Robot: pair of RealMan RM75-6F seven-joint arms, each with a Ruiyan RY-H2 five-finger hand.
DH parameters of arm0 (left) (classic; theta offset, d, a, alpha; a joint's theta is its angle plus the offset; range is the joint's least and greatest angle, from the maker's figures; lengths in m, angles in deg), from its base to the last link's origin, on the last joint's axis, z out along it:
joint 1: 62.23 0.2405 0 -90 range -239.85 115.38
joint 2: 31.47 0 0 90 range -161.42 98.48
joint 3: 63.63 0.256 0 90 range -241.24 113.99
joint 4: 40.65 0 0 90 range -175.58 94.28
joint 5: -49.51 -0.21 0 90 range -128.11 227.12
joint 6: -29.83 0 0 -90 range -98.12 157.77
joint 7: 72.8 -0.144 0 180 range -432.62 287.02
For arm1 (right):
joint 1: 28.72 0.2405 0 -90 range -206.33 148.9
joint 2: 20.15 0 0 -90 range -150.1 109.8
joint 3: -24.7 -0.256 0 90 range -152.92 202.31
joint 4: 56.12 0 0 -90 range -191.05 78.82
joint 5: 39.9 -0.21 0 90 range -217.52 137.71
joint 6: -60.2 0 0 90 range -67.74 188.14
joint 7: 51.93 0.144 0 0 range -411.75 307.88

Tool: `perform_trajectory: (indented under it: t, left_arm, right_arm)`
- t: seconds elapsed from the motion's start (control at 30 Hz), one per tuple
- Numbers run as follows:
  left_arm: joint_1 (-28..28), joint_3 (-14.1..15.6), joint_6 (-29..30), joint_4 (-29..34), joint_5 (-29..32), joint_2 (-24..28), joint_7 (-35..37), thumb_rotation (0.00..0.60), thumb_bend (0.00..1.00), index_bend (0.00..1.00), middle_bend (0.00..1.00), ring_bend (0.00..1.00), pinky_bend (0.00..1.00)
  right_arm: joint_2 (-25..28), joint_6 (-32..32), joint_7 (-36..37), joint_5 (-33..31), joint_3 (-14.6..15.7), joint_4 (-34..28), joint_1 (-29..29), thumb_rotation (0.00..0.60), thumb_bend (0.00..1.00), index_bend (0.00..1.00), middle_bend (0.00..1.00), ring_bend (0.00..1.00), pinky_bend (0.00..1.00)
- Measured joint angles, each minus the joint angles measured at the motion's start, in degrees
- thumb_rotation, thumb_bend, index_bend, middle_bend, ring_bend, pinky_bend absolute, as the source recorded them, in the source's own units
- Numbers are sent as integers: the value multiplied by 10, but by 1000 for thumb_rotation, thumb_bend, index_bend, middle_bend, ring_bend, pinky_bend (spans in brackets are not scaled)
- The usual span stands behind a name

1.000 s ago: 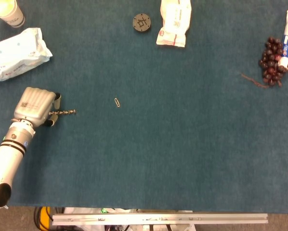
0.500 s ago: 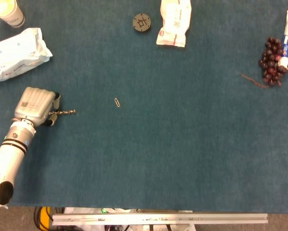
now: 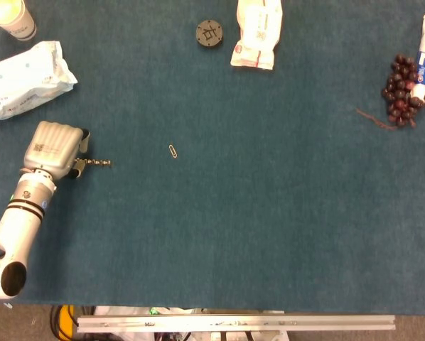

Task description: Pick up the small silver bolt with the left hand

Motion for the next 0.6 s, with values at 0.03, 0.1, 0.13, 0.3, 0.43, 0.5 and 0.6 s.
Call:
perform_trajectory:
  t: [0.03, 0.1, 0.13, 0.3, 0.43, 0.5, 0.6]
  left_arm:
    - [0, 0, -1, 1, 0, 0, -1, 600, 307, 474, 950, 916, 945]
    - [-1, 0, -6, 3, 2, 1, -2, 600, 307, 476, 950, 916, 945]
    - [-2, 1, -8, 4, 3, 1, -4, 600, 306, 478, 950, 916, 945]
    - [-1, 2, -8, 8, 6, 0, -8, 600, 307, 484, 950, 916, 945]
    - [-1, 2, -7, 12, 9, 0, -11, 600, 307, 486, 950, 916, 945]
    - [-1, 2, -6, 14, 10, 1, -11, 600, 307, 487, 950, 916, 945]
    - [0, 3, -3, 19, 9, 4, -14, 600, 307, 487, 950, 916, 945]
  right_arm:
    - [0, 0, 0, 0, 0, 0, 0, 600, 324, 350, 433, 361, 353]
    - [0, 0, 1, -1, 0, 1, -1, 600, 324, 350, 433, 361, 353]
    - [0, 0, 1, -1, 0, 1, -1, 600, 324, 350, 433, 361, 352]
    - [0, -1, 3, -2, 0, 3, -1, 600, 324, 350, 432, 361, 352]
    - [0, -2, 4, -2, -1, 3, -1, 600, 324, 350, 433, 361, 353]
    - [-1, -2, 4, -3, -1, 4, -1, 600, 323, 350, 432, 361, 353]
    - [-1, -2, 5, -3, -1, 5, -1, 600, 324, 350, 432, 361, 352]
